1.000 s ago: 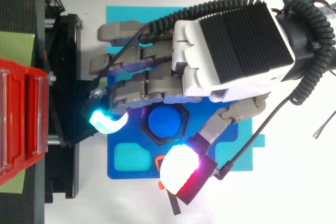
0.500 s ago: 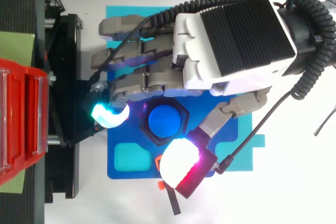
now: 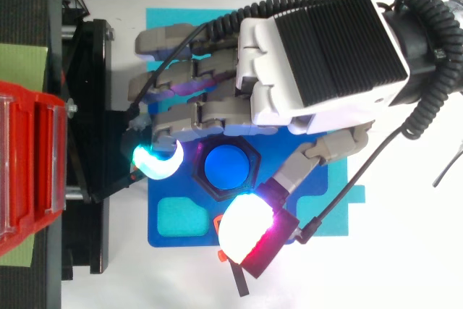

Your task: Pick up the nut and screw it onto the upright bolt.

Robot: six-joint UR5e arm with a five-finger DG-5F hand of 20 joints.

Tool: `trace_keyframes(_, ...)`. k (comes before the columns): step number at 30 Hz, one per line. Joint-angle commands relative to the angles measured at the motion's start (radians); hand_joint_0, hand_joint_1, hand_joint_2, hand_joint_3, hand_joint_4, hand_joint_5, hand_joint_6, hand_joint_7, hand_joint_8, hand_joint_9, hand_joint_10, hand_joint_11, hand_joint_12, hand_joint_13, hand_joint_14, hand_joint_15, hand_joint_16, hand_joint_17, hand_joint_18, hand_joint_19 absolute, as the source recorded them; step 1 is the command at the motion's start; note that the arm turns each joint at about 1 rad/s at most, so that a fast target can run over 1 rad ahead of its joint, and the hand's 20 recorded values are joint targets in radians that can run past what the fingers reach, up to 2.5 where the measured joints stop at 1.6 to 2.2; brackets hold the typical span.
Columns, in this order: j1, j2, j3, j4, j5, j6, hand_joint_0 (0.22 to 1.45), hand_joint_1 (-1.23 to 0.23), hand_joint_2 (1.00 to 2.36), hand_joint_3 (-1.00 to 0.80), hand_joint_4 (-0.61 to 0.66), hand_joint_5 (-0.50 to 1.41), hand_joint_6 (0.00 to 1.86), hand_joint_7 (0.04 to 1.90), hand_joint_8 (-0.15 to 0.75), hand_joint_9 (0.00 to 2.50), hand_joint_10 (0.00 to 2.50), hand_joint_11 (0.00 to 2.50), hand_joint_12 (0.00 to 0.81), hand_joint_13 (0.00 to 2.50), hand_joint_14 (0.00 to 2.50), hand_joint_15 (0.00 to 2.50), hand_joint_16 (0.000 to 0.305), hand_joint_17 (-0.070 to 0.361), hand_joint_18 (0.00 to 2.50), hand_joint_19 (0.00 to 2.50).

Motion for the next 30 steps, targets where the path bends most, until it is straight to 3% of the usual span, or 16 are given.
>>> trace_keyframes(1,0.003,0.0,0.0,-0.009,-0.001,-0.002,0.48,-0.16,1.0,-0.5,0.29,-0.06,0.5,1.0,0.271,0.81,0.0,0.0,0.295,0.47,0.0,0.0,0.041,0.092,0.2,0.0)
trace_keyframes(5,0.003,0.0,0.0,-0.043,-0.001,-0.019,0.49,-0.16,1.0,-0.5,0.29,-0.06,0.5,0.98,0.267,0.8,0.0,0.0,0.297,0.46,0.0,0.0,0.041,0.092,0.2,0.0)
trace_keyframes(7,0.004,0.0,0.0,-0.072,0.002,-0.07,0.49,-0.16,1.0,-0.5,0.29,-0.07,0.5,0.93,0.261,0.77,0.0,0.0,0.301,0.42,0.0,0.0,0.041,0.093,0.18,0.0)
trace_keyframes(14,0.003,0.0,-0.001,-0.084,0.002,-0.078,0.48,-0.16,1.0,-0.5,0.28,-0.08,0.5,0.89,0.258,0.75,0.0,0.0,0.302,0.4,0.0,0.0,0.042,0.094,0.15,0.0)
trace_keyframes(22,-0.005,0.0,-0.001,-0.089,0.0,-0.098,0.49,-0.19,1.0,-0.5,0.27,-0.03,0.5,1.07,0.264,0.78,0.0,0.0,0.295,0.43,0.0,0.0,0.041,0.092,0.18,0.0)
trace_keyframes(30,-0.011,0.0,0.0,-0.09,-0.001,-0.096,0.5,-0.24,1.0,-0.5,0.16,0.0,0.51,1.26,0.266,0.82,0.0,0.0,0.285,0.46,0.0,0.0,0.038,0.086,0.21,0.0)
